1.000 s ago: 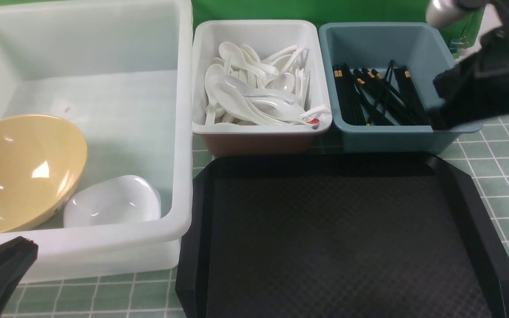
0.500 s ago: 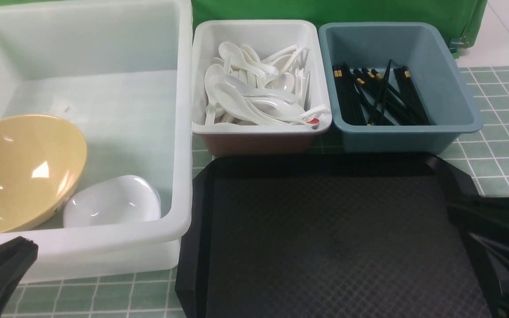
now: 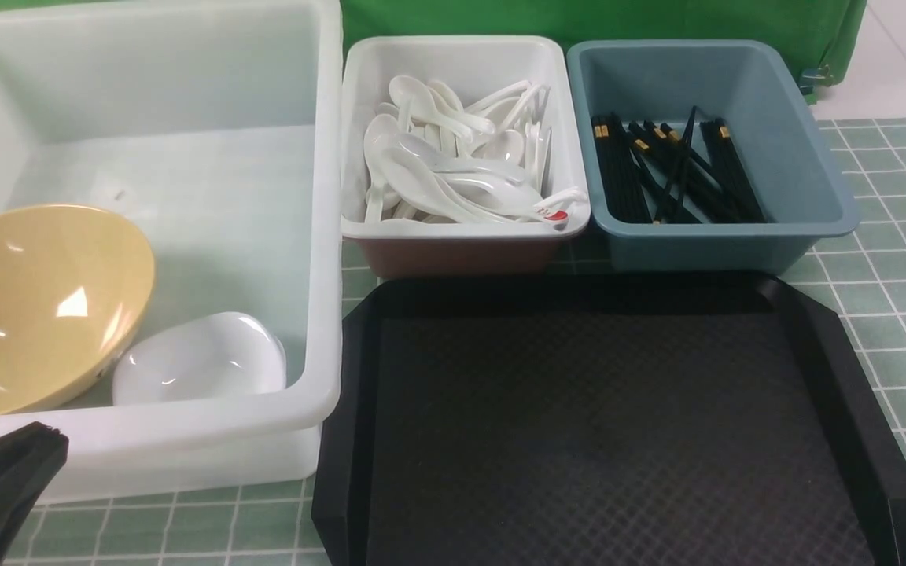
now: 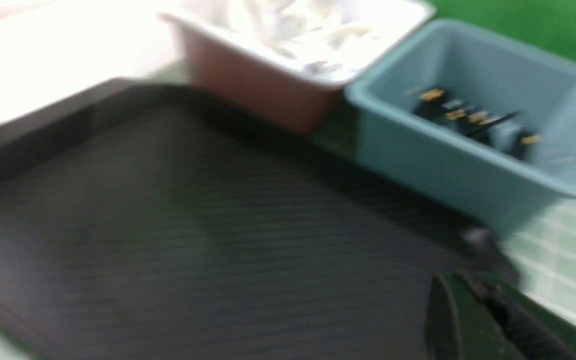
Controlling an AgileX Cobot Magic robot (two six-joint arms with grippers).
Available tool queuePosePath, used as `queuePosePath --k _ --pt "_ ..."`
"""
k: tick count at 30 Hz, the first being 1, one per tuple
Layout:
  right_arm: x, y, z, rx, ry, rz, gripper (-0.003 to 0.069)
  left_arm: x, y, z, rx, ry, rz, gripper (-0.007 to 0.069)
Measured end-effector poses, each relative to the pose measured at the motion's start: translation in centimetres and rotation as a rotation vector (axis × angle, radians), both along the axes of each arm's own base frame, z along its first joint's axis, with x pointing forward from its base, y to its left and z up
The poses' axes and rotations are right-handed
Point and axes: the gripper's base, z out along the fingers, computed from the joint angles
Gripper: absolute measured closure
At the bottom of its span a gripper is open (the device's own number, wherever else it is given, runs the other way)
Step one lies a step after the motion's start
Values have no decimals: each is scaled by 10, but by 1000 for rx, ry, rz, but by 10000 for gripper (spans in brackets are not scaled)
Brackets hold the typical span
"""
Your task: On blue table put chopsticks spoon bowls plates into blue grey white boxes.
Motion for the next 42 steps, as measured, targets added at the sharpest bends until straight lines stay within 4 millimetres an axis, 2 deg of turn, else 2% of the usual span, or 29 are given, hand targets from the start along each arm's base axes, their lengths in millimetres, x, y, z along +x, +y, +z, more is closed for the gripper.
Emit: queuePosePath --k 5,12,34,37,39,42 --pt "2 -9 -24 10 -24 -203 616 0 0 0 0 3 1 620" --pt "4 -17 -40 82 26 -371 615 0 0 0 0 1 0 620" --pt "3 -18 -44 91 75 -401 610 0 0 0 -1 1 0 620" --pt "3 -18 -44 93 75 -401 608 -2 1 -7 -15 -4 8 620" --pt "3 -18 -44 93 75 -401 606 -8 6 -21 -71 10 74 620" --pt "3 -18 -44 93 75 -402 605 -14 11 -29 -122 5 155 620"
